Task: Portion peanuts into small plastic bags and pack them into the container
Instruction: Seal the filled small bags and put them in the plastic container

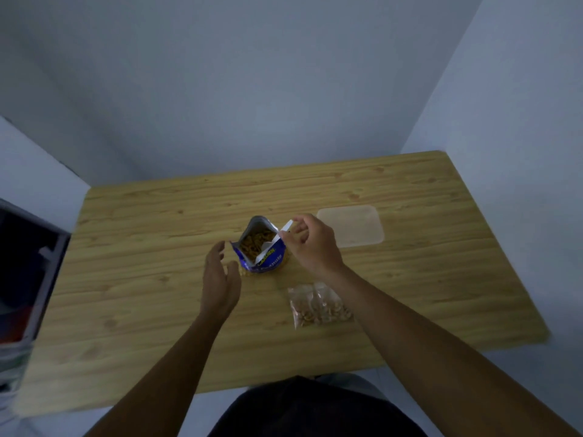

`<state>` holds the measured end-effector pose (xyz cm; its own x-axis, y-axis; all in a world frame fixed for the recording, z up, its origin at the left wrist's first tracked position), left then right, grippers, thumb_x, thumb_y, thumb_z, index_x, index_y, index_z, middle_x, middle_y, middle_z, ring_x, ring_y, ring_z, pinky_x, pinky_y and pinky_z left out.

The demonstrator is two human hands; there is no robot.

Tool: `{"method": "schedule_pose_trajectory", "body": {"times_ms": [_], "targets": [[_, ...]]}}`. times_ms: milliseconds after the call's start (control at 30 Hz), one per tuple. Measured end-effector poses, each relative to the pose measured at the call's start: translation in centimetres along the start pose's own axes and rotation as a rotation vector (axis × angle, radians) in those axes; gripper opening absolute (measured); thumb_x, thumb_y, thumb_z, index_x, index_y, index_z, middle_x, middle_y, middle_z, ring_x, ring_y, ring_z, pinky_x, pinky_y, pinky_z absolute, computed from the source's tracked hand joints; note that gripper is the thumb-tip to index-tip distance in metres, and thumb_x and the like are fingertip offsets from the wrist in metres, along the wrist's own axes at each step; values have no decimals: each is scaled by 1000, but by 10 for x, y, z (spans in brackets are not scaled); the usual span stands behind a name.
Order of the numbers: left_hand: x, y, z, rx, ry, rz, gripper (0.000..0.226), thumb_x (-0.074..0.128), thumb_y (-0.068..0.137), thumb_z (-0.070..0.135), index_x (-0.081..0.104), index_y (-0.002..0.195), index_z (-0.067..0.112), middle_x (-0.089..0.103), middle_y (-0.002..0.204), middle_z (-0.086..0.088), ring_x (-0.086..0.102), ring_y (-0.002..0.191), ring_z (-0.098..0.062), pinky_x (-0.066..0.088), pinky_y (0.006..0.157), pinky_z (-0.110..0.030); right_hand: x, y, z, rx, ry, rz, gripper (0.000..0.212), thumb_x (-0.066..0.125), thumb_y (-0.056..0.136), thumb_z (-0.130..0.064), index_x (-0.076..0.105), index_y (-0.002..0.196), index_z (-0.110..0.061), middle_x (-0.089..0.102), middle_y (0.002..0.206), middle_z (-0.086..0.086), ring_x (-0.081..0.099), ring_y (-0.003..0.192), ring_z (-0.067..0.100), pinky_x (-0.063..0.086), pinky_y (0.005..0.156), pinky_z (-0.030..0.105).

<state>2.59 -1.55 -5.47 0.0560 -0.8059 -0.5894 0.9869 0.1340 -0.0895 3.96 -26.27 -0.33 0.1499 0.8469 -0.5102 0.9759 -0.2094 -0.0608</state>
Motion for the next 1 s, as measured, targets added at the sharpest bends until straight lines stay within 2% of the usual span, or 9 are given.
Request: {"method": "schedule_pose_trajectory", "body": {"times_ms": [167,333,433,500,567,667,800,900,1000], "targets": [[-2,17,20,168,-3,-126,43,47,97,21,49,139,12,60,131,-7,57,120,-19,47,98,-37,10,19,-15,-27,-100,-21,13,71,91,-22,78,98,-14,75,89,2,68,80,13,49,72,24],[-8,23,21,175,-16,-114,30,49,100,12,58,128,13,68,113,-2,65,101,-14,47,84,-26,-28,27,-32,-21,55,100,8,71,91,-26,79,93,-25,72,74,-10,67,68,7,52,60,18],[-9,28,17,176,-39,-115,26,50,100,14,61,123,15,70,102,2,65,90,-7,49,78,-23,-59,34,-23,82,278,295,5,73,89,-23,76,86,-27,74,68,-2,69,60,12,57,59,28],[-9,30,18,184,-29,-121,24,50,100,15,62,122,15,69,99,4,63,86,3,46,74,-12,-66,36,-5,189,349,382,5,74,88,-21,76,85,-25,75,68,0,70,58,11,60,61,30],[-9,32,19,202,-29,-130,23,51,101,16,63,120,16,69,99,5,62,86,9,44,73,-6,-56,32,20,312,319,386,5,74,88,-22,75,84,-25,75,68,1,72,59,11,63,65,33],[-8,35,17,193,-64,-152,21,51,100,15,64,117,18,71,97,6,64,87,6,47,75,-9,-28,18,66,499,299,349,8,75,87,-23,79,91,-17,75,65,0,74,61,14,65,70,40],[-9,37,14,199,-72,-166,21,52,100,14,65,116,18,71,97,7,65,87,5,46,74,-9,3,-2,108,632,234,348,19,77,81,-23,82,96,-13,77,75,0,75,73,21,64,77,42],[-8,39,14,206,-60,-171,21,51,100,14,66,115,18,71,97,8,64,88,8,44,74,-6,10,-14,117,664,155,376,19,75,84,-22,81,100,-13,77,93,2,68,84,18,54,79,28],[-9,40,14,207,-52,-169,21,52,100,12,66,115,16,70,95,9,63,87,11,43,73,-3,16,-19,129,717,58,333,20,73,88,-27,79,102,-14,76,96,6,61,79,18,44,73,25]]}}
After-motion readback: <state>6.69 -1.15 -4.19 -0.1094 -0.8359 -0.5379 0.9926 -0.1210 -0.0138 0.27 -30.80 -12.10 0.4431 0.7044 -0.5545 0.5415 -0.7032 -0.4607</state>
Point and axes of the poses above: each hand's wrist, its own y-axis towards the middle knuckle, its own x-axis out of the palm, z = x × y, the point moved 9 cm from there along y, towards the middle knuckle
